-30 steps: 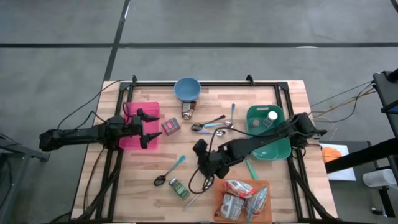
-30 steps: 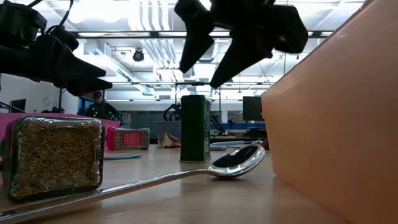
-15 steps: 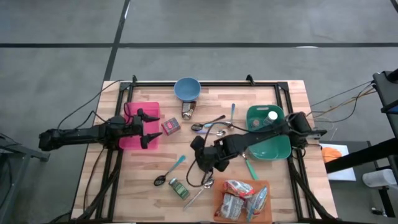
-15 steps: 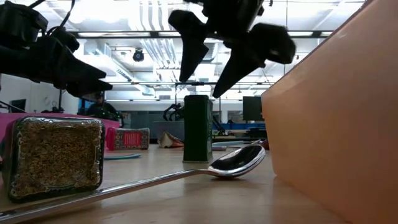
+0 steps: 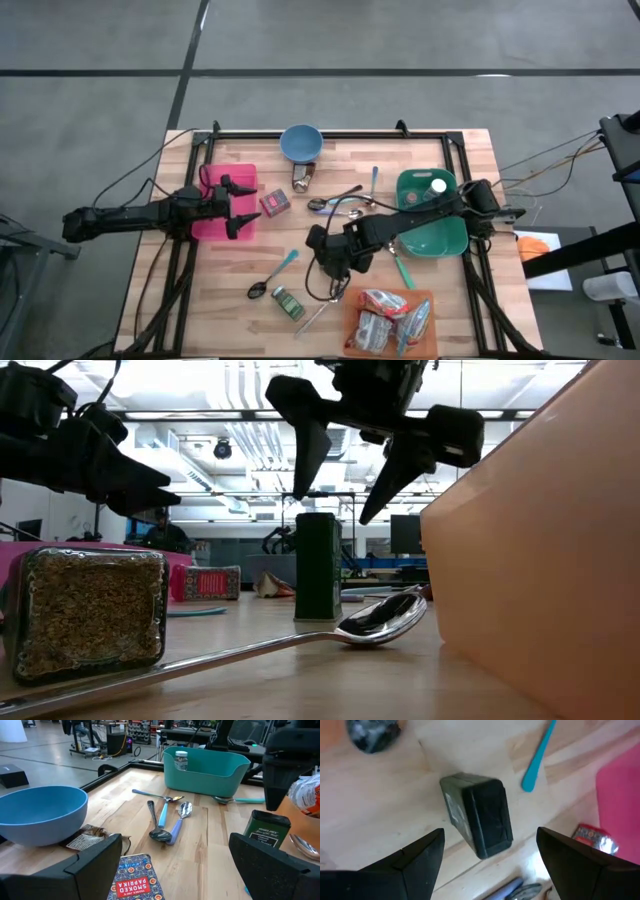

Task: Pick & Place Food Item
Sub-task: Put the green seasoning can into the green bin

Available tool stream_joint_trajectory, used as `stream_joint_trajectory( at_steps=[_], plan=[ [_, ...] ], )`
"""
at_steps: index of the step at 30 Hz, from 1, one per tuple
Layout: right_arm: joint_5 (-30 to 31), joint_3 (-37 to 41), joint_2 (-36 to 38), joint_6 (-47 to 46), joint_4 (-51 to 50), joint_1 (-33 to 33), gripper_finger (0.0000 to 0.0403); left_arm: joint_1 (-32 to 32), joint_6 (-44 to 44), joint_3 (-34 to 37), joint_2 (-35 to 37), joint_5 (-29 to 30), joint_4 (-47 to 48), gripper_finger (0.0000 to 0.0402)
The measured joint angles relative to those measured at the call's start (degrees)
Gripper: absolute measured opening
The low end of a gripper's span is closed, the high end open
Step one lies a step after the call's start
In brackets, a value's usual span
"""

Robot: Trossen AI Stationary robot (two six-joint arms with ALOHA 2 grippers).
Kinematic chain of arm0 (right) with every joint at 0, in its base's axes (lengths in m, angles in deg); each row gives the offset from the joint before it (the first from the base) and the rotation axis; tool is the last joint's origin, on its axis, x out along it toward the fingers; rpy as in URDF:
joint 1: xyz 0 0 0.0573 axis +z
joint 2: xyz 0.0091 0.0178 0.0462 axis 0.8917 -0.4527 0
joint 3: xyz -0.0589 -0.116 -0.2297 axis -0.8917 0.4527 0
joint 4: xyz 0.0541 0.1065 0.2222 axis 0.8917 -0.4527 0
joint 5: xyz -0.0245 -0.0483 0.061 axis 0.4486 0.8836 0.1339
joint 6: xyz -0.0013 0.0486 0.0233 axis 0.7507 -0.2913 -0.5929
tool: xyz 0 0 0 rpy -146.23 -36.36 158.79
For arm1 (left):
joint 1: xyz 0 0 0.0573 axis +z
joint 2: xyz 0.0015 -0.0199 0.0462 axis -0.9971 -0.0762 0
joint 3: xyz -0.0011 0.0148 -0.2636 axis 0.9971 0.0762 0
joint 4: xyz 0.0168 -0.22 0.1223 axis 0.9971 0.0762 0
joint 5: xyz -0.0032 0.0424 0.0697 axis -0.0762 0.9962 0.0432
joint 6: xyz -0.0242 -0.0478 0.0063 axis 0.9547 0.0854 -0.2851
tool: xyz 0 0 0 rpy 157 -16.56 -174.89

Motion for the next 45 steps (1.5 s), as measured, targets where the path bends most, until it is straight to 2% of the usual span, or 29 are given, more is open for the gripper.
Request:
stream_joint_trajectory(
  at_steps=[13, 22, 25, 33, 38, 40, 45],
  plan=[
    [-4.3, -0.1, -3.4, 6.0, 1.3, -2.5, 0.0313, 0.0, 0.0, 0.0, -0.1, 0.0, 0.0, 0.0372],
    [-5.4, -1.1, -4.9, 6.4, 1.1, -3.4, 0.0310, 0.0, 0.0, 0.0, -0.3, 0.0, 0.0, 0.0372],
    [-5.4, -1.1, -4.9, 7.2, 1.0, -3.4, 0.0289, 0.0, 0.0, 0.0, -0.3, 0.0, 0.0, 0.0372],
    [-5.8, -1.1, -4.9, 7.8, 1.1, -3.4, 0.0187, 0.0, 0.0, 0.0, -0.4, 0.0, 0.0, 0.0372],
    [-7.0, -1.1, -4.8, 7.8, 0.8, -3.4, 0.0137, 0.0, 0.0, 0.0, -0.3, 0.0, 0.0, 0.0372],
    [-7.0, -1.1, -4.8, 7.8, 0.8, -3.4, 0.0127, 0.0, 0.0, 0.0, -0.4, 0.0, 0.0, 0.0372],
    [-6.9, -1.1, -4.7, 5.9, 0.7, -3.4, 0.0131, 0.0, 0.0, 0.0, -0.4, 0.0, 0.0, 0.0372]
  ],
)
